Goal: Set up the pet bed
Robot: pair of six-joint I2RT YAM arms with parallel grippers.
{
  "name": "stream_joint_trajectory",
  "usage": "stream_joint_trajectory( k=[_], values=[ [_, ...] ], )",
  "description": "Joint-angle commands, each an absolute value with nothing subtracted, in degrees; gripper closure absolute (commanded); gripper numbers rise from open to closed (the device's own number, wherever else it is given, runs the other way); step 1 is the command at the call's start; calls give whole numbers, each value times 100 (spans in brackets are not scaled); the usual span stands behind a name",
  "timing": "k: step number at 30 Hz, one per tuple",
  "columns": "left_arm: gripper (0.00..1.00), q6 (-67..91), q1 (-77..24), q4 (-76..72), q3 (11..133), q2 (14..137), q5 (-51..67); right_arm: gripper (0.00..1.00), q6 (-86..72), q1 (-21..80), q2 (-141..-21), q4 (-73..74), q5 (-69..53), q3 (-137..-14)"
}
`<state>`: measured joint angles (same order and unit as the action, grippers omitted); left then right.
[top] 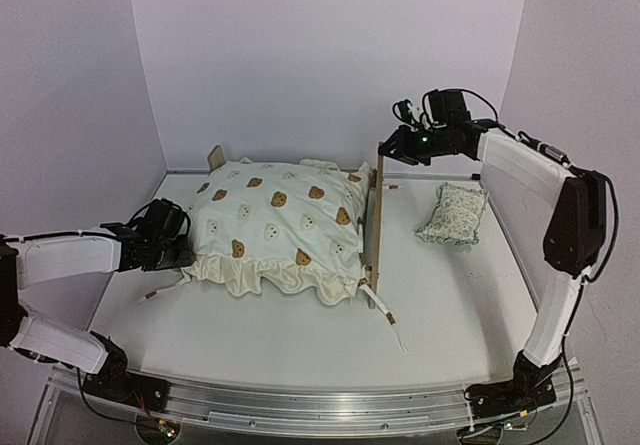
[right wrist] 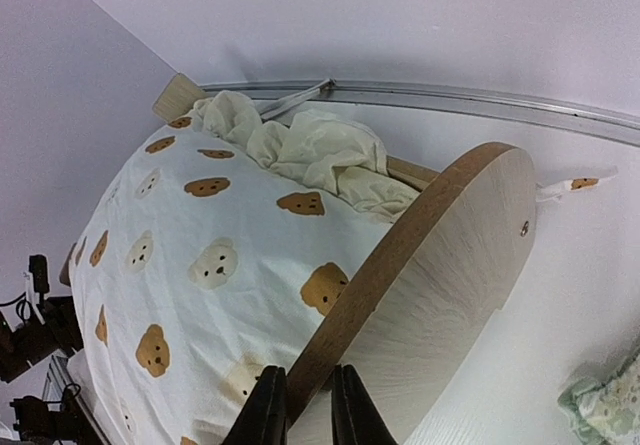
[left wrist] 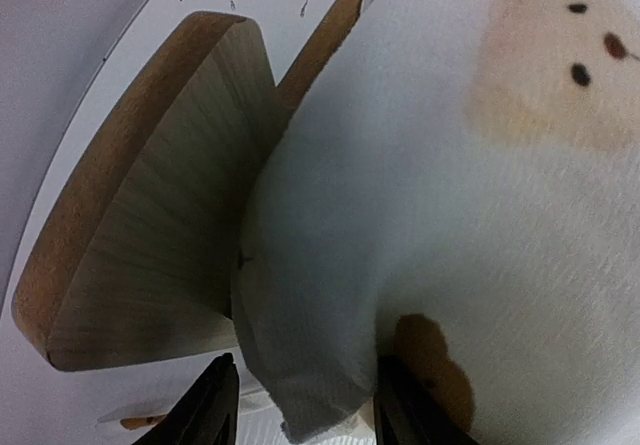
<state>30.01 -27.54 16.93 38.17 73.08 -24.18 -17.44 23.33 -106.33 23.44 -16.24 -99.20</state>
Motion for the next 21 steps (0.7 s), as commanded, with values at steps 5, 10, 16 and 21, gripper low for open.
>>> stream_joint_trajectory(
  k=[5, 10, 16, 21],
  values=[
    [54, 2243, -1899, 709, 4217, 7748, -1477, 84, -2279, 3273, -9138, 2330, -1229, -7961],
    [55, 2134, -1554, 671, 4542, 8119, -1133, 75, -2542, 3558, -8492, 1892, -1418, -7095],
    [48, 2290, -1549, 1074, 4449, 7699, -803, 46, -2062, 3384, -8087, 2084, -682, -7101],
    [41, 2379, -1548, 1607, 4226, 6818, -748, 43, -2165, 2419, -8354, 2101, -1096, -7540]
  ],
)
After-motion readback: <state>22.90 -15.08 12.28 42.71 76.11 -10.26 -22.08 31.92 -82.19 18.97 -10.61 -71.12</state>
